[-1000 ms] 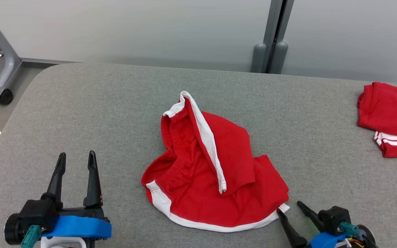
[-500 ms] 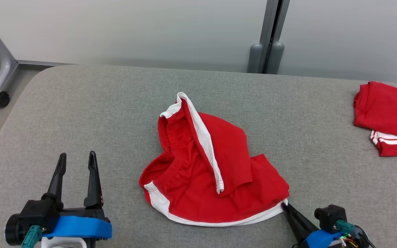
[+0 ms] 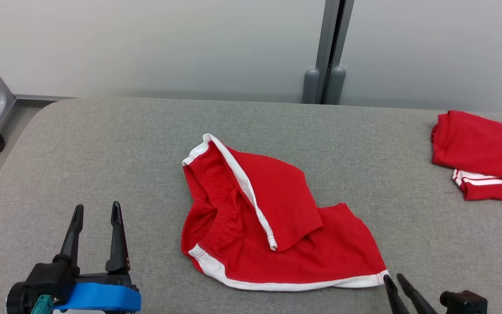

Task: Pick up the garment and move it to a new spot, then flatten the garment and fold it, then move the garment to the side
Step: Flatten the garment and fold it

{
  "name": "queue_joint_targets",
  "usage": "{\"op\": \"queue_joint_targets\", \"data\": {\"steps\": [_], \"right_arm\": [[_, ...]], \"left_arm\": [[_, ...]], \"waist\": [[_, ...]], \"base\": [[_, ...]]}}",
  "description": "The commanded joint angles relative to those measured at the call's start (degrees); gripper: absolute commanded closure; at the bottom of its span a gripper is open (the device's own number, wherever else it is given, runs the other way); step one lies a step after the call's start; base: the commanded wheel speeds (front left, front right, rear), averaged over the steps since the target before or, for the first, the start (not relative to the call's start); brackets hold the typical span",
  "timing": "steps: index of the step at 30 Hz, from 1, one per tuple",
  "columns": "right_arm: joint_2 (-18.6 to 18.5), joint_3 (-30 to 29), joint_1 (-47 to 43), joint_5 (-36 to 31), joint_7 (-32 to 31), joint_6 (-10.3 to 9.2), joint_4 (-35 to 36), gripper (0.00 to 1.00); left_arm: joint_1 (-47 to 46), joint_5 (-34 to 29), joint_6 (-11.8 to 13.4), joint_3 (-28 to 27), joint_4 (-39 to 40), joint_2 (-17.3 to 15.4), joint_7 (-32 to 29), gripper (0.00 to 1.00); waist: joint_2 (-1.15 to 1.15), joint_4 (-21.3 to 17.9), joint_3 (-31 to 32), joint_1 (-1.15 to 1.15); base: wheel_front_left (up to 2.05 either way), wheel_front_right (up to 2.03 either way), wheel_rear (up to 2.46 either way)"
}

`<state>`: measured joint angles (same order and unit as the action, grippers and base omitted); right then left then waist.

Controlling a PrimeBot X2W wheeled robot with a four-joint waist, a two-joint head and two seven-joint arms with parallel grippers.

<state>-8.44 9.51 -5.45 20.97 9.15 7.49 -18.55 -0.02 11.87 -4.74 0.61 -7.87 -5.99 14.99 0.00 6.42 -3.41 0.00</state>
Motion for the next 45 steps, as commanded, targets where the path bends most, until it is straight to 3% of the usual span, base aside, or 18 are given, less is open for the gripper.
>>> {"op": "queue_joint_targets", "data": {"steps": [1,15,29,45], "right_arm": [[0.58,-1.68,-0.79,-0.63,-0.14,0.01,2.10,0.00],[3.81,-10.47,1.03,-8.26,4.29,0.01,11.46,0.00],[4.85,-11.71,-3.46,-11.79,4.63,0.01,12.21,0.00],[5.17,-10.47,-2.77,-12.34,3.35,0.01,10.97,0.00]], "left_arm": [[0.65,-0.07,0.08,0.00,-0.11,-0.43,0.25,0.00],[3.66,0.06,1.11,-0.93,0.96,-2.80,-1.26,0.00],[7.67,-0.50,2.84,-2.43,4.73,-6.00,-4.83,0.00],[8.06,0.25,3.28,-1.51,7.07,-6.18,-5.49,0.00]], "waist": [[0.00,-0.17,0.46,0.00],[0.00,0.23,3.32,0.00],[0.00,1.18,4.58,0.00],[0.00,0.71,4.51,0.00]], "base": [[0.00,0.00,0.00],[0.00,0.00,0.00],[0.00,0.00,0.00],[0.00,0.00,0.00]]}}
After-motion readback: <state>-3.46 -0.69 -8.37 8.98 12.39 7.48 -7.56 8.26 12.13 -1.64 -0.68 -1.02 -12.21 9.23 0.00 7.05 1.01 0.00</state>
